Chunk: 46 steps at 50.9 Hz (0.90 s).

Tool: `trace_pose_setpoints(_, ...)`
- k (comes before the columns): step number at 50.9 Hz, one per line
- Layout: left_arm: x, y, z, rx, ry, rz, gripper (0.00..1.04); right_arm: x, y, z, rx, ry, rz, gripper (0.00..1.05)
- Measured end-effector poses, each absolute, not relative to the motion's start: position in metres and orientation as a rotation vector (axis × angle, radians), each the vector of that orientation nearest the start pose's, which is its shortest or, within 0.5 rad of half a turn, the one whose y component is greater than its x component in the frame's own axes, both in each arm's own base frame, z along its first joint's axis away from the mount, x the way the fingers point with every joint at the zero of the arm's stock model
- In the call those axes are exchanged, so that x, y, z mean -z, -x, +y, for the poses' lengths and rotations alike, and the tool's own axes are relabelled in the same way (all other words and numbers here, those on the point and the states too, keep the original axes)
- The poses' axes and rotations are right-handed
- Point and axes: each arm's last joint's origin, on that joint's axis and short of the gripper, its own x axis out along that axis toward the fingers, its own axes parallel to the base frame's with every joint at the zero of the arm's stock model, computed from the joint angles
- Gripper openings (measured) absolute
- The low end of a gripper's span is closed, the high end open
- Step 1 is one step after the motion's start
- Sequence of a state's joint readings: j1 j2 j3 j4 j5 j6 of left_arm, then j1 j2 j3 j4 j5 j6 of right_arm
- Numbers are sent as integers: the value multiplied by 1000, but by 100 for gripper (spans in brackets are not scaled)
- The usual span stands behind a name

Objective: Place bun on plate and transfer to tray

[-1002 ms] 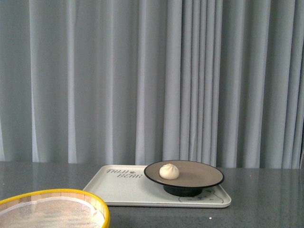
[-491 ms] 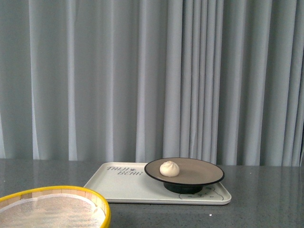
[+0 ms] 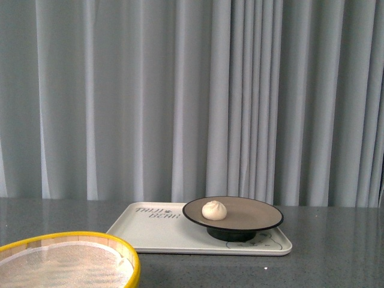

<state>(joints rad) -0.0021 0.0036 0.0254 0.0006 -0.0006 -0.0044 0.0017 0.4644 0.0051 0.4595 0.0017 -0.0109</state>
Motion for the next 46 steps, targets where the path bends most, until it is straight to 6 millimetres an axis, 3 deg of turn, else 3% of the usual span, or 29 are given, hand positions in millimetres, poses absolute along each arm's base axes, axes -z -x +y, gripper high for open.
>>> trace_pose_setpoints(46, -172, -96, 0, 1, 5, -22, 98, -165, -99, 0, -2, 11, 7, 2)
